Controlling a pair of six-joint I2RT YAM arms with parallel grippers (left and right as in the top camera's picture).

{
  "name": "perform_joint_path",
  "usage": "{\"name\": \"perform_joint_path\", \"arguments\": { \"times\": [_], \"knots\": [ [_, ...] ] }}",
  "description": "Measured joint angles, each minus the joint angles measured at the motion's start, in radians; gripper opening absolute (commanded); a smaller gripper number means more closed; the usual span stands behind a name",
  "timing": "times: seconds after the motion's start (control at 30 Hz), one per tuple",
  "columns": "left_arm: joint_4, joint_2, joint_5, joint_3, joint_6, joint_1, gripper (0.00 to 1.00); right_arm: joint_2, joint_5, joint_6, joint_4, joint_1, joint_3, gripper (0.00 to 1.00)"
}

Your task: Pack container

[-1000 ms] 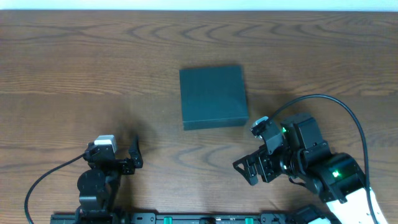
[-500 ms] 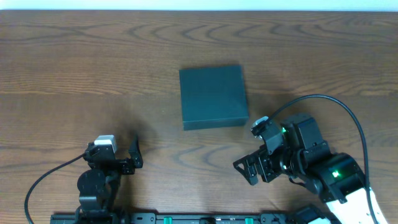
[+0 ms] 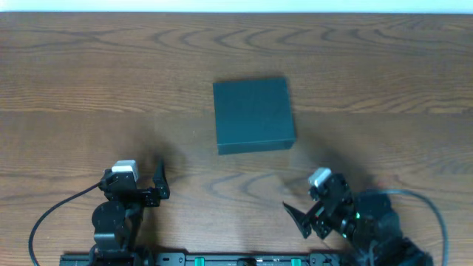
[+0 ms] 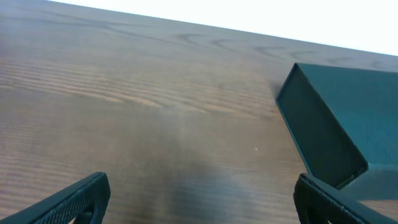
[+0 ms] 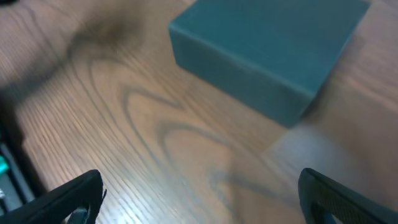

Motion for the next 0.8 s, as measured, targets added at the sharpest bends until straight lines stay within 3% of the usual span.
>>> {"name": "perform_joint_path", "arguments": {
  "times": [0.17,0.4,0.8],
  "knots": [
    [0.000,-0.001,0.000,0.000,0.000,0.000,0.95,-0.164,0.002,-0.008,0.010,0.000,-0.160,0.99],
    [0.000,-0.001,0.000,0.000,0.000,0.000,0.95,-0.282,0.006,-0.010,0.013,0.001,-0.229,0.99],
    [0.000,-0.001,0.000,0.000,0.000,0.000,0.95,-0.292,0.010,-0.012,0.013,0.006,-0.229,0.99]
  ]
}}
